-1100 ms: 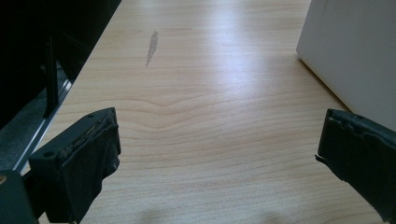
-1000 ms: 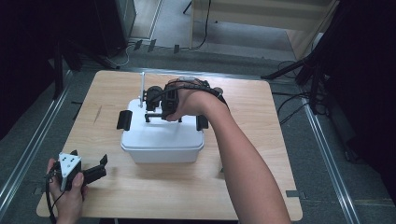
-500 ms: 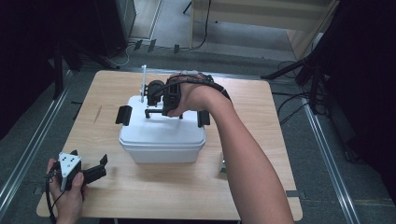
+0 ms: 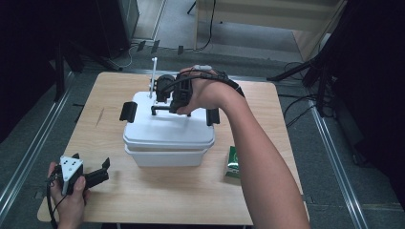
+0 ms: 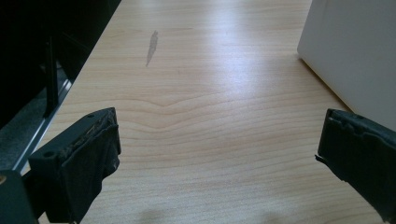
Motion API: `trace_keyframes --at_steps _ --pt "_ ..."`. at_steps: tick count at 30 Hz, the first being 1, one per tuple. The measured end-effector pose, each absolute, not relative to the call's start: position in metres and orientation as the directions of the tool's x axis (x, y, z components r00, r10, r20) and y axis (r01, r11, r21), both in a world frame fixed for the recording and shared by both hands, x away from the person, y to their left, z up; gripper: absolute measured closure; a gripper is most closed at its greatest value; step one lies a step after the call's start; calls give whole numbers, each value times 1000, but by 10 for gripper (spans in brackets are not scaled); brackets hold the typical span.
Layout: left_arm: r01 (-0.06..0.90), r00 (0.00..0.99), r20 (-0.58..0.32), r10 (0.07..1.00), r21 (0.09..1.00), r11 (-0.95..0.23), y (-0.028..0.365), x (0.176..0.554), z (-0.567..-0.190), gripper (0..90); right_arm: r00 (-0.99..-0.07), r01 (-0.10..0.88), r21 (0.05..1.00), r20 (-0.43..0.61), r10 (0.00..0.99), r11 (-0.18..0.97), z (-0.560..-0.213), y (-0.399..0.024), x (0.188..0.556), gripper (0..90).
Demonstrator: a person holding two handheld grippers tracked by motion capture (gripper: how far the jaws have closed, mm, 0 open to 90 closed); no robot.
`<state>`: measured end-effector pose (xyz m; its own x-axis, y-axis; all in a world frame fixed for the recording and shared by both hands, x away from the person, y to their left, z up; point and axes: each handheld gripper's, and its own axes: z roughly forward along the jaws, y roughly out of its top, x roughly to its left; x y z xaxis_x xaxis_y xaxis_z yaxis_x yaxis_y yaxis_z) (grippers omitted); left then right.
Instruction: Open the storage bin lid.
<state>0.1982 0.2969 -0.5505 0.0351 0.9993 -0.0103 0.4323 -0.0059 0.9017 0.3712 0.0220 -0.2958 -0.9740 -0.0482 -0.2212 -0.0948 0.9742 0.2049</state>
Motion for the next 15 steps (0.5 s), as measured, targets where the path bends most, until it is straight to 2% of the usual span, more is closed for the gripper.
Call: trace_keyframes --at_steps 15 --pt "427 34 -11 999 904 -4 297 198 -551 0 -969 -67 191 -245 -19 979 -282 -7 374 854"
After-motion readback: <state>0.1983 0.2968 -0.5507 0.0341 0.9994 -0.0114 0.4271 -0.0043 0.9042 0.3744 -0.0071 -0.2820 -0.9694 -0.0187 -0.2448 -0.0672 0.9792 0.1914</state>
